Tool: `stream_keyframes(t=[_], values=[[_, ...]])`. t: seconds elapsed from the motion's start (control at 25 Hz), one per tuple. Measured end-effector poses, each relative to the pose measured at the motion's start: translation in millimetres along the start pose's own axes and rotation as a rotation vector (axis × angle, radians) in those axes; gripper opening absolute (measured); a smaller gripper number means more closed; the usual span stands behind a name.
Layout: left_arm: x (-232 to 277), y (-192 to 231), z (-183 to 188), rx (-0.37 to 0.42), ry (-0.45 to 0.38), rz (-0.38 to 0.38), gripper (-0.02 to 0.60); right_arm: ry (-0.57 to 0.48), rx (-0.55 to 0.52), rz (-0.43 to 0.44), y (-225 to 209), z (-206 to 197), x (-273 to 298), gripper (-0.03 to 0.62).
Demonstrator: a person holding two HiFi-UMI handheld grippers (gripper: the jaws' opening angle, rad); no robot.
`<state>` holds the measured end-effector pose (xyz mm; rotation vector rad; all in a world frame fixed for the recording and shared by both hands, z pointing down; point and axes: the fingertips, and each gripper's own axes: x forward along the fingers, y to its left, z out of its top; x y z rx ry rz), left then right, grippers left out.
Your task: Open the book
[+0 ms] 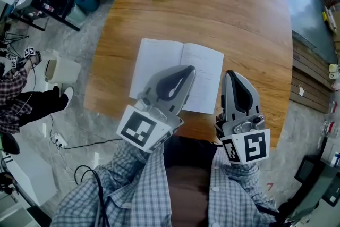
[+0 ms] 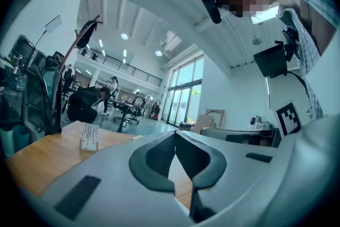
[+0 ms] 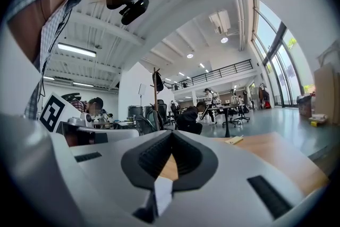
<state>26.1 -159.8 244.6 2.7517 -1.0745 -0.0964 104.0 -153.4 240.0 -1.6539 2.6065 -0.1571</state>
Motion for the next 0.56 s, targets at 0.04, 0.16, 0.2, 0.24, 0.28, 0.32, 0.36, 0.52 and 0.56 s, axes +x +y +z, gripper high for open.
stream_keyframes(t=[0.04,0.16,0.2,0.24,0.28,0.32,0.36,0.52,0.56], values=[[0.1,0.1,-0.3,0.0,0.001,-0.001,0.008,0.0,0.0,0.0,-0.1,-0.1,0.2,0.018],[0.1,-0.1,-0.7,0.002,0.002,-0.002,0.008,-0.004,0.001,0.001,0.2,0.5,0.1,0.018],[0.0,-0.1,-0.7,0.001,0.001,-0.002,0.008,-0.004,0.0,0.002,0.4,0.5,0.1,0.018],[-0.1,0.0,-0.7,0.0,0.0,-0.001,0.008,-0.004,0.0,0.001,0.4,0.2,0.1,0.018],[-0.1,0.3,-0.7,-0.002,-0.001,0.0,0.008,-0.002,-0.001,0.0,0.2,-0.1,0.1,0.018],[-0.1,0.8,-0.7,-0.003,-0.001,0.001,0.008,0.0,-0.002,-0.002,0.0,-0.5,0.2,0.018],[0.2,1.2,-0.7,-0.004,-0.001,0.002,0.008,0.001,-0.002,-0.003,-0.3,-0.6,0.4,0.018],[1.5,3.0,0.0,-0.004,0.002,0.006,0.008,0.001,-0.001,-0.002,-1.5,0.7,1.8,0.018],[1.7,3.4,0.2,-0.004,0.003,0.007,0.008,0.001,-0.001,-0.001,-1.7,1.2,2.1,0.018]])
